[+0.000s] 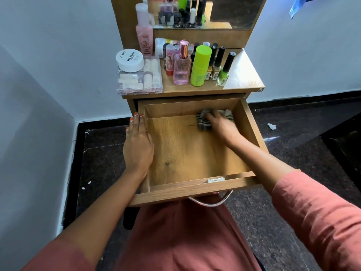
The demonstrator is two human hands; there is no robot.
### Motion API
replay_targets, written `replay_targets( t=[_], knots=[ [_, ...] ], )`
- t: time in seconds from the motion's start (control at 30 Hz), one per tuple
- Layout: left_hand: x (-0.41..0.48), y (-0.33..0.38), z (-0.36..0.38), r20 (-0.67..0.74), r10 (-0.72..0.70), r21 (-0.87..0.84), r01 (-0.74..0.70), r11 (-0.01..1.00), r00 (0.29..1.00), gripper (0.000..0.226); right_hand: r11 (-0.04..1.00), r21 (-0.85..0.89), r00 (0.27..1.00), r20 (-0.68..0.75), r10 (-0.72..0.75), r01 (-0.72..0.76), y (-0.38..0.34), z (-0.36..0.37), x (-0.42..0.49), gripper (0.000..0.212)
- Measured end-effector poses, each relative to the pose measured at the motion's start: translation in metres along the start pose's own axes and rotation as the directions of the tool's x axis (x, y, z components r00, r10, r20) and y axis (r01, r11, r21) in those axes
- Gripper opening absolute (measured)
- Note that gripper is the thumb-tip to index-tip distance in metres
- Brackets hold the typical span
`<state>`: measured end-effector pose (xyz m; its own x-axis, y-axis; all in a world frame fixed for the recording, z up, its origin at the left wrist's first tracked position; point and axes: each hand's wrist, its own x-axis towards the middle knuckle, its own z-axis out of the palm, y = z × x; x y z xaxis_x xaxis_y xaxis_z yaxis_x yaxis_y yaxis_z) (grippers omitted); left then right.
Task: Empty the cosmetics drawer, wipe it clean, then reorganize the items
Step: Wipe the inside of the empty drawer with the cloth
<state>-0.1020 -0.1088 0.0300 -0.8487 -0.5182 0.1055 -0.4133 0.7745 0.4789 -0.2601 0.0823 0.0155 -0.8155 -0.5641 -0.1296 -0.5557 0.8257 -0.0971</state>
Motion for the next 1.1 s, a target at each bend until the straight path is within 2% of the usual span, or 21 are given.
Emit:
replay_targets(
  t=[0.07,0.23,0.37,0.53,0.7,0.9,1.1],
  knots=[
    [0.001,0.001,0.000,-0.003,0.008,-0.003,-0.008,1.000,1.000,0.047,0.996,-0.006,0.996,0.005,0.092,-0.092,0.018,-0.002,-0.001,0.048],
    [-0.001,-0.001,0.002,-0.008,0.000,-0.003,0.000,1.000,1.000,0.047,0.991,0.046,0.992,0.013,0.126,-0.127,0.011,-0.003,0.006,0.038],
    [0.003,0.000,0.002,-0.019,-0.006,0.004,0.007,1.000,1.000,0.047,0.993,0.069,0.994,-0.023,0.103,-0.101,-0.006,-0.004,0.010,0.038],
    [0.002,0.000,0.003,-0.016,-0.006,0.009,0.006,1.000,1.000,0.047,0.998,0.055,1.000,0.011,0.021,-0.022,-0.031,0.001,0.012,0.037],
    [0.001,-0.001,0.002,-0.022,-0.001,0.007,0.001,1.000,1.000,0.046,0.985,0.167,0.999,0.028,-0.042,0.037,-0.028,0.002,0.007,0.037],
    [0.001,0.001,0.003,-0.012,0.009,0.006,-0.009,1.000,1.000,0.047,0.983,0.051,0.984,0.022,0.176,-0.177,0.012,0.000,-0.001,0.042],
    [0.002,0.002,0.001,-0.013,-0.005,-0.010,0.005,1.000,1.000,0.047,0.982,0.086,0.985,-0.019,0.171,-0.169,0.006,0.001,0.003,0.042]
  ],
)
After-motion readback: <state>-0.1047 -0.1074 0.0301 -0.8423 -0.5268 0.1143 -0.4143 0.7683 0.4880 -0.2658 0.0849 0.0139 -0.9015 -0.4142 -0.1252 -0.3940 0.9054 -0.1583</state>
